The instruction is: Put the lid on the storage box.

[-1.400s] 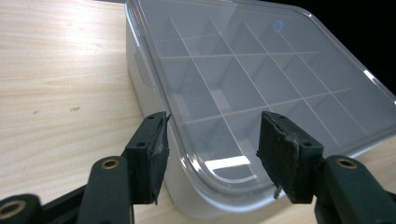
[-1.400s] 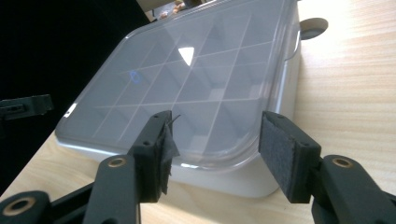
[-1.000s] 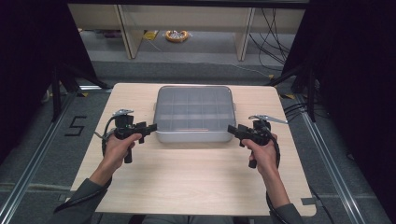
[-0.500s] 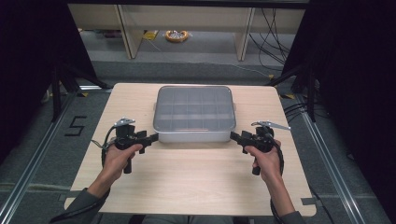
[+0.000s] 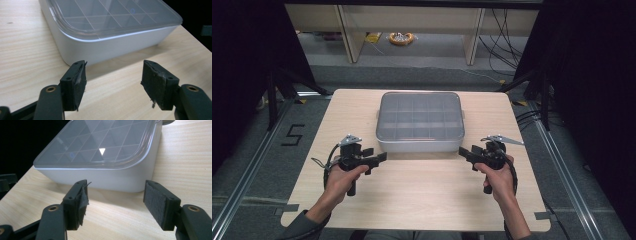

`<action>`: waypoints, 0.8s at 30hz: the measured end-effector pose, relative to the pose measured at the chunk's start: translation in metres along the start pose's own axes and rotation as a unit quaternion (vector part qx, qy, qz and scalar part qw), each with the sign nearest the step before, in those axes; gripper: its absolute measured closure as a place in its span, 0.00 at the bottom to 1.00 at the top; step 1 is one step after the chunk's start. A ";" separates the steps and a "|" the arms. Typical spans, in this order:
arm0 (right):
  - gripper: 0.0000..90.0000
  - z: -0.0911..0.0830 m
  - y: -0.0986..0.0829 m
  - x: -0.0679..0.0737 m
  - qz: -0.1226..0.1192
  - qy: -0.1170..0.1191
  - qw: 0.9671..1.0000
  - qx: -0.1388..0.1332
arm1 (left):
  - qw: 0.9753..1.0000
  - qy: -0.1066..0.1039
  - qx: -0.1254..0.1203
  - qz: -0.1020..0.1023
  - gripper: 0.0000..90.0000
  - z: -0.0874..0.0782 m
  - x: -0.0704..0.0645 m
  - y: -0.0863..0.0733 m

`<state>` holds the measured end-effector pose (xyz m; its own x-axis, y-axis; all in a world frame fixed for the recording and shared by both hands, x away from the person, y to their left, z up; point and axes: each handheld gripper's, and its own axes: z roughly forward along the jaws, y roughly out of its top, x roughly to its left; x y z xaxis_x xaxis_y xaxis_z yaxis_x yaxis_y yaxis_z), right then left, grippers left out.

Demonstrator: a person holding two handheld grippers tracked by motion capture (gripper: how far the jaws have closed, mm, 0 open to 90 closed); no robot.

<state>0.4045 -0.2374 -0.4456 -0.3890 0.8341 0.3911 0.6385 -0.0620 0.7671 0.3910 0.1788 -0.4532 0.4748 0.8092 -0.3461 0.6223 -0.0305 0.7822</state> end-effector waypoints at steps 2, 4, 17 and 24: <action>0.41 0.000 -0.002 0.001 -0.001 0.000 1.000 0.001 | 1.000 -0.010 0.002 0.000 0.39 -0.001 -0.002 -0.005; 0.41 0.000 -0.005 0.003 -0.003 0.000 1.000 0.005 | 1.000 -0.018 0.004 0.002 0.38 -0.003 -0.003 -0.010; 0.39 -0.003 -0.021 0.011 -0.008 0.007 1.000 0.018 | 1.000 -0.026 0.014 0.008 0.37 -0.015 -0.005 -0.031; 0.39 -0.006 -0.034 0.013 -0.010 0.011 0.999 0.030 | 0.999 -0.025 0.020 0.019 0.37 -0.019 -0.008 -0.041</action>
<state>0.3742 -0.2280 -0.4634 -0.4156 0.8229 0.3873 0.6686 -0.0123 0.7435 0.3499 0.1849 -0.4720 0.5278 0.7772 -0.3425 0.6273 -0.0849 0.7742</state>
